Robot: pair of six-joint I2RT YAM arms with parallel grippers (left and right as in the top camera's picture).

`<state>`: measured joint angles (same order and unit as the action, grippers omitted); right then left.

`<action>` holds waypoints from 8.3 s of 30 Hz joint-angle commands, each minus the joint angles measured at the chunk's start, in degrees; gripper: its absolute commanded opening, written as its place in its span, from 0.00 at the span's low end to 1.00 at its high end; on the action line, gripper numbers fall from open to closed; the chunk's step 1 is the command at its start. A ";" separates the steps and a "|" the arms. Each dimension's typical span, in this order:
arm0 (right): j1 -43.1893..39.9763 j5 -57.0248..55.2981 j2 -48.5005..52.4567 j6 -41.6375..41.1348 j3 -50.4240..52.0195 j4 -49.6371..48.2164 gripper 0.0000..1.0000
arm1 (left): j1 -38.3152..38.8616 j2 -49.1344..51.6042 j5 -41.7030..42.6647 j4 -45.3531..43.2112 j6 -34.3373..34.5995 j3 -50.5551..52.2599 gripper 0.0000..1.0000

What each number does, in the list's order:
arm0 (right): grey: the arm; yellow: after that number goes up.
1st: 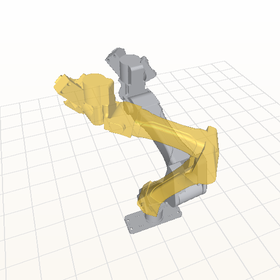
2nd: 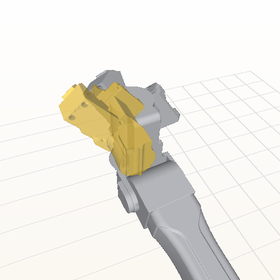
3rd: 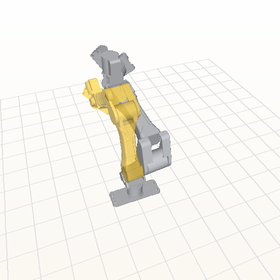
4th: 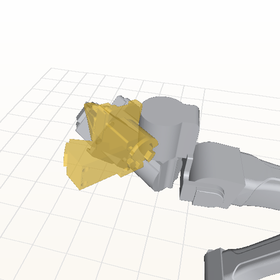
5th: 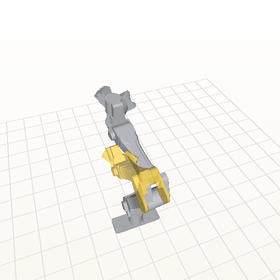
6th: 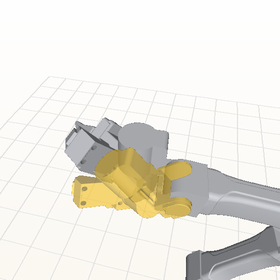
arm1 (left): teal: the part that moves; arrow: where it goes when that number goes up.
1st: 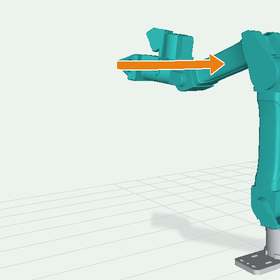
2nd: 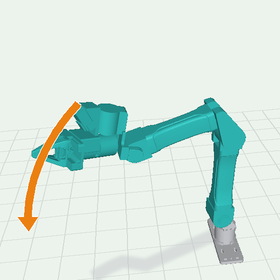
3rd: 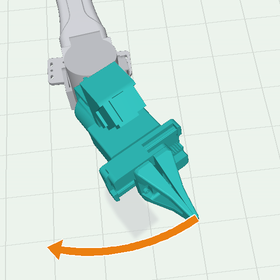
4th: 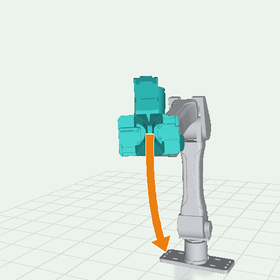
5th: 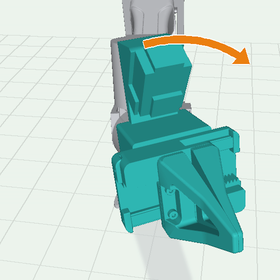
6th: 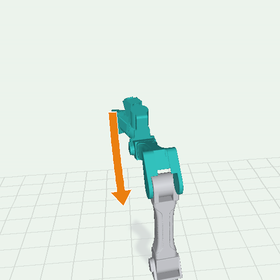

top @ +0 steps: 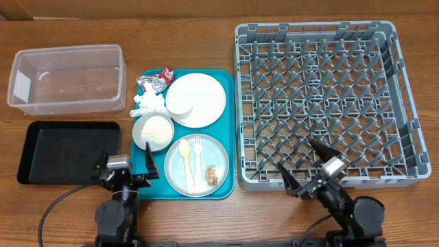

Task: Sort waste into correct bins and load items into the dishwasher rack
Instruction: 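Move both grippers from rest toward the teal tray and rack, then grasp the white cup on the pink plate with the left gripper, then lift the cup and hand it to the right gripper over the rack, then lower the white cup into the rack with the right gripper and release, then move the right gripper over the grey plate toward the yellow spoon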

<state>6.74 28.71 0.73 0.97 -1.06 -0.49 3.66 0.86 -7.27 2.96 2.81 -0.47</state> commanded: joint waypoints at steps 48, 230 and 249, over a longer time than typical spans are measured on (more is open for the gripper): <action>-0.07 -14.34 55.28 -17.77 -67.65 60.41 1.00 | -0.22 96.96 17.86 57.90 11.65 -88.41 0.87; -9.94 -28.59 81.15 -17.25 -75.32 78.95 0.79 | -2.10 78.90 41.16 73.61 2.49 -111.08 1.00; 0.17 -8.26 58.03 -14.64 -88.43 68.22 0.86 | -2.01 83.87 19.17 81.90 12.61 -103.23 0.98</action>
<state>6.50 17.08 58.02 -13.82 -89.62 67.33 1.50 82.28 12.29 84.71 14.63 -107.39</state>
